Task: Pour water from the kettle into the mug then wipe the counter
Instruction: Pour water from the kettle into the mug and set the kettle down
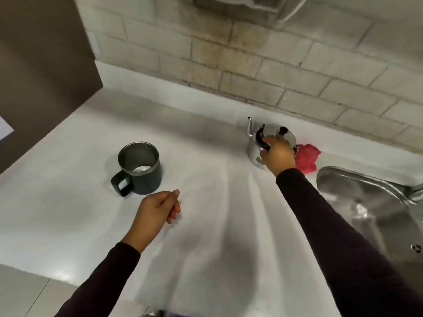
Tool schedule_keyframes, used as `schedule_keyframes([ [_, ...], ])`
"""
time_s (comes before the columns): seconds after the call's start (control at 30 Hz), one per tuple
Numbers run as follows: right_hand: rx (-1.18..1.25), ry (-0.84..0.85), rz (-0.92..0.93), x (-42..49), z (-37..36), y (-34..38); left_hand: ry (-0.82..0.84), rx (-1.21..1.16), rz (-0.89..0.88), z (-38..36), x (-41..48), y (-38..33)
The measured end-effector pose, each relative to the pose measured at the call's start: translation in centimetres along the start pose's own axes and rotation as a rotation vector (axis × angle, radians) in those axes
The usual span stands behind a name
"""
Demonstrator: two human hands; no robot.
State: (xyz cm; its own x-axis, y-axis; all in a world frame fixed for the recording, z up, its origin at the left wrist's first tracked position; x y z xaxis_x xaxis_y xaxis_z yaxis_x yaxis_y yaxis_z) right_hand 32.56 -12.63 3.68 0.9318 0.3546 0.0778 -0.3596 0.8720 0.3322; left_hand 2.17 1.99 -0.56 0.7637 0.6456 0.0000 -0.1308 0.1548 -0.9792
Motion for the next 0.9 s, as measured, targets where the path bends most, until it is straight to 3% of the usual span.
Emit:
schedule_keyframes([
  [0.13,-0.186,0.057,0.013,1.8,-1.7,0.0,-0.154,-0.023,-0.031,1.0,0.0,-0.8],
  [0.33,-0.051,-0.086,0.034,4.8,2.4,0.4,-0.374,-0.095,-0.139,5.1,1.0,-1.9],
  [0.53,0.04,-0.221,0.154,2.1,8.0,3.7,-0.418,-0.189,-0.22,8.2,2.7,-1.7],
  [0.73,0.058,-0.052,0.245,-4.1,10.8,8.4,-0.444,-0.153,-0.271,10.6,4.1,-0.2],
  [0.9,-0.041,0.095,0.454,-9.2,10.3,12.4,-0.421,-0.081,-0.216,11.4,4.8,1.8],
])
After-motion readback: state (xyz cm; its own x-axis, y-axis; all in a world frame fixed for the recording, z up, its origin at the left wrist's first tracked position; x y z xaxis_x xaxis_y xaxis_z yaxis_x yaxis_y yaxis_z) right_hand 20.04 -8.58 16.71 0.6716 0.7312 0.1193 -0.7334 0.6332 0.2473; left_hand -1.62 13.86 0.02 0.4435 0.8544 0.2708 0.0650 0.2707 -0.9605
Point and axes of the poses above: each hand's wrist, its own x-axis towards the middle knuckle, its own z-axis out of the back of the hand, y = z × x, the point moved 3 cm from there along x, towards the middle knuckle, and after that the axes turned 11 degrees about -z, right-handed, at the moved point
